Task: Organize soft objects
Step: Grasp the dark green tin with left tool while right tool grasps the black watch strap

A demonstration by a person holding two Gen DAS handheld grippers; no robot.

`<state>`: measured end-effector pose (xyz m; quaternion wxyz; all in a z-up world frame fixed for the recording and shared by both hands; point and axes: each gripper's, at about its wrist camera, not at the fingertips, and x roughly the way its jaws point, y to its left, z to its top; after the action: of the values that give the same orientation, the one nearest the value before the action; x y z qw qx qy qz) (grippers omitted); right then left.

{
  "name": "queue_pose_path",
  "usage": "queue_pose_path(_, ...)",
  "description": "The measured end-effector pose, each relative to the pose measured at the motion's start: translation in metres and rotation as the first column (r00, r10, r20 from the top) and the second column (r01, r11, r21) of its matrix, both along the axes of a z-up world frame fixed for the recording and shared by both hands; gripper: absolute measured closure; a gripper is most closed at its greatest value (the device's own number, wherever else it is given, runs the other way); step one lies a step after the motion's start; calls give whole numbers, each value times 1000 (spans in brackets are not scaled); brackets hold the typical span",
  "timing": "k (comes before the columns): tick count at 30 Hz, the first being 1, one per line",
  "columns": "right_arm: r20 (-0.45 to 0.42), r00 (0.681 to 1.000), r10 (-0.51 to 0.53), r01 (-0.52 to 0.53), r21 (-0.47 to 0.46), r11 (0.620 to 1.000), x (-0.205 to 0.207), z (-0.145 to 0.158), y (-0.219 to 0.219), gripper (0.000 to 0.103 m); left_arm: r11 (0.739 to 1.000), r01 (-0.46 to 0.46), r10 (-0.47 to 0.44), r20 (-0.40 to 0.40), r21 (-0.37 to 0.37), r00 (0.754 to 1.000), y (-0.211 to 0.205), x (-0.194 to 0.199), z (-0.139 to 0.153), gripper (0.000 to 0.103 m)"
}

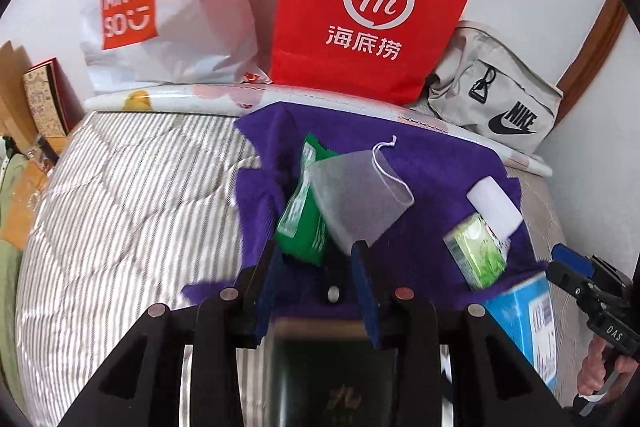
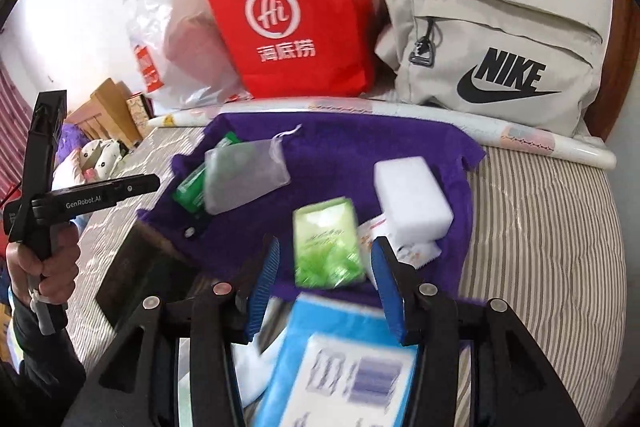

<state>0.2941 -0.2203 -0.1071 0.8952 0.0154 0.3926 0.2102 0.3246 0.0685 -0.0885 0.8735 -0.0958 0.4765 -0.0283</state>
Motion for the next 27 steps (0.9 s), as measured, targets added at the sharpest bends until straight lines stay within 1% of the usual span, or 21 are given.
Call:
queue_pose_path(6, 15, 999, 48, -47, -15, 999, -48, -3, 17, 55, 1000, -15, 15, 14, 4, 1000, 10, -41, 7, 68)
queue_pose_path(8, 11, 997, 79, -78, -36, 996, -63, -7, 26, 58, 1000, -18, 18, 18, 3, 1000, 13, -53, 8, 68)
queue_pose_path(12, -22, 991, 132, -133, -66, 989, -86, -19, 44, 73, 999, -27, 27, 29, -21, 999, 19, -79, 7, 68)
queue_pose_path(13, -33, 990, 140, -142, -74, 987, -89, -23, 47, 76, 999, -28, 29, 30, -26, 999, 21, -84, 7, 68)
queue_pose_path(15, -64, 986, 153, -158, -98, 982, -95, -32, 56, 76, 999, -27, 28, 28, -39, 999, 21, -96, 4, 68)
queue_pose_path(19, -114, 980, 161, -173, -104, 979, -102, -49, 67, 77, 999, -13, 14, 28, -53, 1000, 21, -110, -1, 68)
queue_pose_path(24, -150, 979, 139, -161, -144, 976, -100, -63, 75, 82, 997, 3, -2, 21, -71, 1000, 19, -118, -10, 68)
queue_pose_path(27, -181, 978, 101, -132, -173, 976, -93, -71, 79, 83, 997, 9, -8, 15, -80, 1000, 19, -121, -16, 68)
